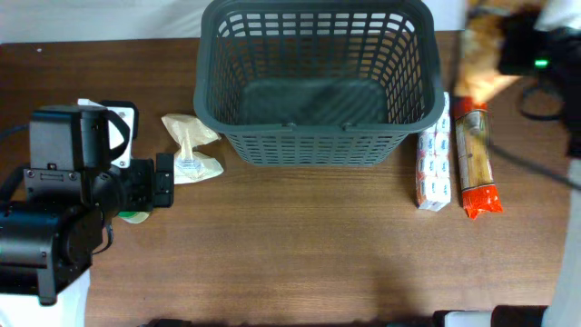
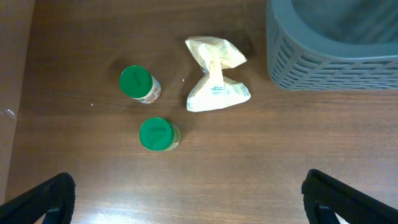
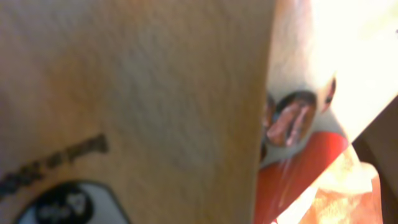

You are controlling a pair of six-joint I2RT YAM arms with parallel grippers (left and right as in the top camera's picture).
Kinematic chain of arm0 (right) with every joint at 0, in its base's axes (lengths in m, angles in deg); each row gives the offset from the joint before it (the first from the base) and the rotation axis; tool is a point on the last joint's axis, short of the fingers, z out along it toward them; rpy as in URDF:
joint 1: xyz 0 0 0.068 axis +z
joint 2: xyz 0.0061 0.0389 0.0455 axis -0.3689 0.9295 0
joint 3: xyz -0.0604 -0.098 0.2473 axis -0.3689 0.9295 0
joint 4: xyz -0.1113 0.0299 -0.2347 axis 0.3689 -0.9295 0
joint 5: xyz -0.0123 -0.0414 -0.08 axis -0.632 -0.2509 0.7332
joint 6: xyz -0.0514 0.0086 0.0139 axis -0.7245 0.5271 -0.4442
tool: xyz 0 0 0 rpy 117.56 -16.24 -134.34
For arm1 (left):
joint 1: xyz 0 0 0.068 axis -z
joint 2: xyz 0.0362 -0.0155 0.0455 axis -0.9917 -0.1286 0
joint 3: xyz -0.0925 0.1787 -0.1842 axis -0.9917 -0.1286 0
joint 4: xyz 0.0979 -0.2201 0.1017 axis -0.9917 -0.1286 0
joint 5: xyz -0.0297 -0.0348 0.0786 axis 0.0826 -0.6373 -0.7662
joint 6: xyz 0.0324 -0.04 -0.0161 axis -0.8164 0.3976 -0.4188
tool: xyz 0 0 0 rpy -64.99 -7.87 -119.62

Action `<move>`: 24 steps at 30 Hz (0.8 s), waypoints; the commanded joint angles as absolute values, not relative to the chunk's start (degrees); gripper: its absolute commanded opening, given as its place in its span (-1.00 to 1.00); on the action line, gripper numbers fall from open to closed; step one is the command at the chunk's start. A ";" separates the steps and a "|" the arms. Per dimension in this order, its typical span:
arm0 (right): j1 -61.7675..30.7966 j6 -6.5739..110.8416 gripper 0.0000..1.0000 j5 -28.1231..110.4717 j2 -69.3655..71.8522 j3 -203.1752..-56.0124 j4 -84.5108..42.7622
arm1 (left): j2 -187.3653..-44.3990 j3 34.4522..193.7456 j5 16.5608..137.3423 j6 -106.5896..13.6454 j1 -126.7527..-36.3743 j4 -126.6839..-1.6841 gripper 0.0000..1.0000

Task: Pack container
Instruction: 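Lift the orange snack bags and drop them into the basket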

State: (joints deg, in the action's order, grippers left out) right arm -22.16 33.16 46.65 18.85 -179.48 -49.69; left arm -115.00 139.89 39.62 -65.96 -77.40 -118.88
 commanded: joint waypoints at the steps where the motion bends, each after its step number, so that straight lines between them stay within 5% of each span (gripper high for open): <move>1: -13.31 28.13 -0.92 44.90 19.42 -180.77 -45.08 | -115.13 140.17 38.99 -65.76 -77.75 -118.79 0.99; 8: -5.35 28.16 -0.92 44.90 27.22 -180.77 -41.30 | -115.13 140.17 38.99 -65.78 -77.75 -118.79 0.99; 24: -4.35 17.60 -0.92 42.37 41.91 -179.15 -52.60 | -115.13 140.17 38.99 -65.76 -77.75 -118.79 0.99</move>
